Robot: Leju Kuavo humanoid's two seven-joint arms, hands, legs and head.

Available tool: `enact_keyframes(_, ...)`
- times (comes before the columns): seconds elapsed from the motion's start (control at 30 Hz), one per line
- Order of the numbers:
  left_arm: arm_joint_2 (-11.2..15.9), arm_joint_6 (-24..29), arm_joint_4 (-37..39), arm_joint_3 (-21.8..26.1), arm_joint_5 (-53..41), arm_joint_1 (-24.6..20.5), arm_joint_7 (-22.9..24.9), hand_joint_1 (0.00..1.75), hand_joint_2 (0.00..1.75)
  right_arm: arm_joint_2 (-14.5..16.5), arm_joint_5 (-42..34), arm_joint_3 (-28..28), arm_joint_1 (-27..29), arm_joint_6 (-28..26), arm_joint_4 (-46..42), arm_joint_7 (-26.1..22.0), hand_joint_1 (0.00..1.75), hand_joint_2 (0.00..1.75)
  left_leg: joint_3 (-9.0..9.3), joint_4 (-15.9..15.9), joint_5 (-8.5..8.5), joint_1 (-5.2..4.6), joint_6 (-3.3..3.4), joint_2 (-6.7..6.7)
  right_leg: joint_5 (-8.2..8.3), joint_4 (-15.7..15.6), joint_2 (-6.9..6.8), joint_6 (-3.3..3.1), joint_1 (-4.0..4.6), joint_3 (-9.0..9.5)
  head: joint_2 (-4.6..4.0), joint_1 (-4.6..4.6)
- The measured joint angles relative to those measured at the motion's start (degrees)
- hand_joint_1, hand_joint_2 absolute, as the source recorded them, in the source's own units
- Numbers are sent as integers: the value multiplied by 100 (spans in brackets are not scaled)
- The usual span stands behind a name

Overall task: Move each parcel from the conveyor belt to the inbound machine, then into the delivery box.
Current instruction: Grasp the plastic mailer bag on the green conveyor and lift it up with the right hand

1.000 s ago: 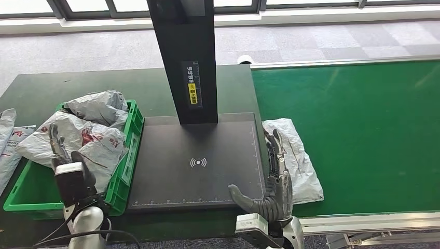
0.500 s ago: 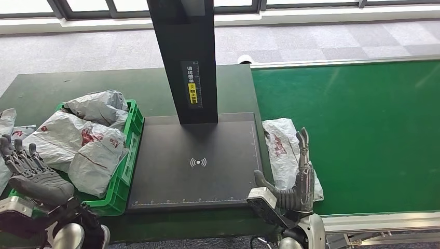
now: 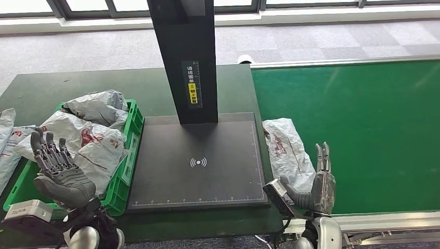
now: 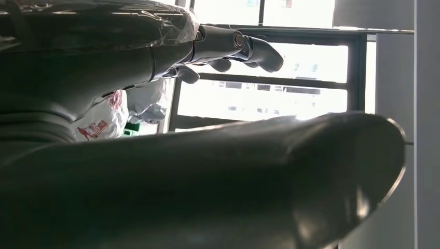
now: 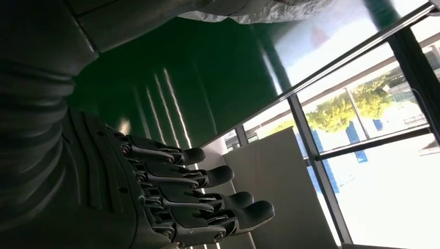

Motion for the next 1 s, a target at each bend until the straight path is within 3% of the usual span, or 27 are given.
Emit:
enact_keyframes(0.33,35,87,105,-309,-384,-8,1,0,0,136,384,-560,44,286,114,86,0,175,2,0,1,0,-1,0,0,0,1,0,2,-3,0,0)
enact_keyframes(0.53,38,116,341,-374,-732,-101,4,0,0,167,338,-1049,-17,487,416,-184,0,175,0,0,0,0,1,2,0,0,2,1,-1,-4,0,0)
enact_keyframes(1.0,38,252,538,-409,-1028,-151,2,0,0,195,326,-1224,-274,481,957,-302,0,175,0,1,1,0,0,2,1,1,4,1,1,-5,0,0)
